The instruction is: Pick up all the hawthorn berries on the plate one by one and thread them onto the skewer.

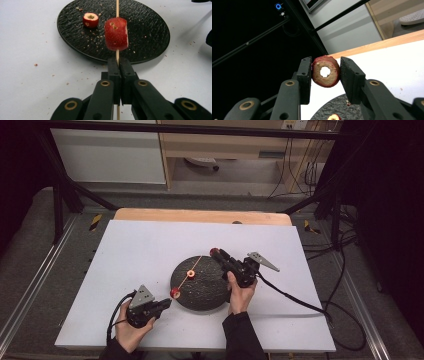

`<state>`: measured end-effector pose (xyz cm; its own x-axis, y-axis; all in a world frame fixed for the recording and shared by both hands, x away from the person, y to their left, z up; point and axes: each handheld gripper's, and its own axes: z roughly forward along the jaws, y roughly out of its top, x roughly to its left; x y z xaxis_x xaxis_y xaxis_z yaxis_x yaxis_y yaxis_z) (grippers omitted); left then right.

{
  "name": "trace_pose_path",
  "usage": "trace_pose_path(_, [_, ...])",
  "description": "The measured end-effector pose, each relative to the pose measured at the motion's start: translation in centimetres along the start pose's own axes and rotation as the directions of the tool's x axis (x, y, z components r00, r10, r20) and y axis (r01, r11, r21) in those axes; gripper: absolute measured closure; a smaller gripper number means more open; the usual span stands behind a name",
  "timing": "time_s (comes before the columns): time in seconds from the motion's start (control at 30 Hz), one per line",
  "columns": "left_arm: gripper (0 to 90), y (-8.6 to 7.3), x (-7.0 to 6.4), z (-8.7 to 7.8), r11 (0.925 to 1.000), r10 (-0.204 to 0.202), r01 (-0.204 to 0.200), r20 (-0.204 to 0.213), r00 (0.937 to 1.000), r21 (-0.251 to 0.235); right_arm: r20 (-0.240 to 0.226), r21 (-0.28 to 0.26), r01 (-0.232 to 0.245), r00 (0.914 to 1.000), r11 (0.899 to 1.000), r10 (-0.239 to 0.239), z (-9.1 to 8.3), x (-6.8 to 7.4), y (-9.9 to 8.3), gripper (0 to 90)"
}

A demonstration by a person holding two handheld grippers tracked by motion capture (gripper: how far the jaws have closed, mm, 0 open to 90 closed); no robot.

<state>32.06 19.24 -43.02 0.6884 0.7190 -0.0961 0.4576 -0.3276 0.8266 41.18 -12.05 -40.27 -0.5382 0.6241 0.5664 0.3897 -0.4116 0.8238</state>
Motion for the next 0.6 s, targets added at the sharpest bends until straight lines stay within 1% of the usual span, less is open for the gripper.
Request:
trace_pose_path(0.33, [88.6, 0.4, -0.9, 0.6, 1.0000, 0.009, -0.009, 0.015, 0.9998, 0.000, -0.001, -0.046, -0.019, 0.9998, 0.999, 0.019, 0.2, -0.1, 0.4, 63.2])
trace_pose_path(0.5, [88.5, 0.6, -1.2, 1.0, 0.9999, 0.014, -0.014, 0.019, 0.9997, -0.004, 0.004, -0.066, -0.026, 0.9996, 0.997, 0.027, 0.4, -0.3, 0.3, 63.2])
trace_pose_path(0.6, [88.6, 0.7, -1.4, 1.2, 0.9999, 0.015, -0.015, 0.020, 0.9997, -0.001, -0.003, -0.081, -0.037, 0.9993, 0.996, 0.037, 0.4, -0.4, 0.3, 63.2])
